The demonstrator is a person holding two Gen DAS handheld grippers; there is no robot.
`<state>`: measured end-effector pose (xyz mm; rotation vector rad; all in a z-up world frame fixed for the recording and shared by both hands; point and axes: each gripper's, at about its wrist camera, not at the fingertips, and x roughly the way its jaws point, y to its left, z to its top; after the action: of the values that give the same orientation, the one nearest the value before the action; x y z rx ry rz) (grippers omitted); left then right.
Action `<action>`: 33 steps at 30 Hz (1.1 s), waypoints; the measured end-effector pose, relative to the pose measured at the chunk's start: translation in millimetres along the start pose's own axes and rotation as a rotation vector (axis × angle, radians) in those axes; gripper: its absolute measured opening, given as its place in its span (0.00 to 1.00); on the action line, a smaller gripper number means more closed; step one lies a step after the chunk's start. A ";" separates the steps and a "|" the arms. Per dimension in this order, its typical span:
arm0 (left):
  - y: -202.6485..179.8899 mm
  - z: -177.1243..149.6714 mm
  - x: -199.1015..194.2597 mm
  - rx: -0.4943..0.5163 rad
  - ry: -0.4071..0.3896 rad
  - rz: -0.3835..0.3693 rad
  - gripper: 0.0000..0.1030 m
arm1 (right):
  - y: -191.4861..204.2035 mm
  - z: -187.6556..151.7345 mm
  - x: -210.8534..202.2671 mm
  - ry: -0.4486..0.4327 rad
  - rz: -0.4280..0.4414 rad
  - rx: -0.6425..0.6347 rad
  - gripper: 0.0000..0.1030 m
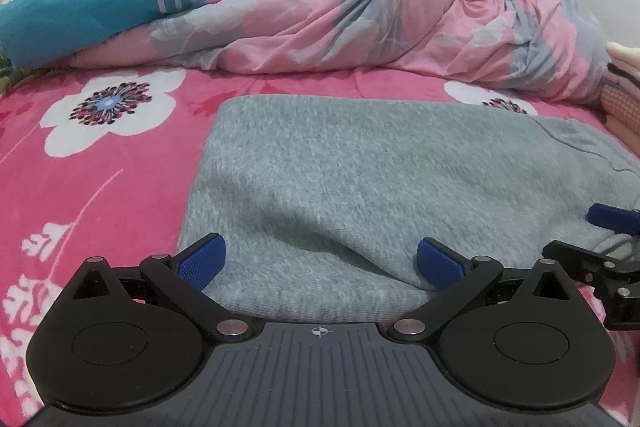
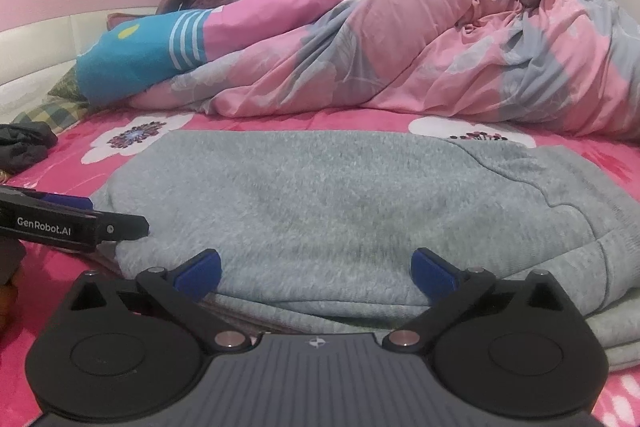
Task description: Fold clothes
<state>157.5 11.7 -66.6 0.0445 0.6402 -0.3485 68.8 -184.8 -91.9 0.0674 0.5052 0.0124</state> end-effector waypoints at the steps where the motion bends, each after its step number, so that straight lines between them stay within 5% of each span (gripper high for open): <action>1: -0.2 0.3 0.2 -0.001 0.001 0.001 1.00 | 0.3 0.0 0.4 0.002 -0.002 -0.002 1.00; 9: -1.2 3.8 2.5 -0.017 0.012 0.014 1.00 | 2.0 4.2 -4.0 -0.001 -0.013 -0.011 1.00; 16: -3.6 6.7 6.5 -0.023 0.023 0.034 1.00 | 2.9 28.0 -38.4 -0.168 -0.114 -0.122 0.99; 18: -3.4 6.6 6.2 -0.024 0.023 0.033 1.00 | -8.0 33.7 -34.7 -0.158 -0.142 -0.126 0.94; 20: -3.4 6.1 5.8 -0.023 0.022 0.031 1.00 | -21.4 36.8 -28.0 -0.133 -0.165 -0.117 0.80; 22: -3.1 5.9 5.6 -0.021 0.020 0.031 1.00 | -36.5 30.1 -14.2 -0.071 -0.167 -0.088 0.66; 24: -3.4 5.9 4.1 -0.017 0.010 0.043 1.00 | -51.0 13.4 7.0 0.034 -0.166 -0.077 0.63; 28: -7.2 6.8 -7.6 0.018 -0.043 0.138 1.00 | -49.5 3.6 6.8 0.016 -0.172 -0.094 0.63; 33: -12.0 10.9 -39.0 0.058 -0.222 0.211 1.00 | -48.7 0.7 4.9 0.005 -0.172 -0.096 0.63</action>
<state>130.7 10.7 -34.0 0.1264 0.4010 -0.1647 73.3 -233.3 -97.0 -0.0700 0.5136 -0.1318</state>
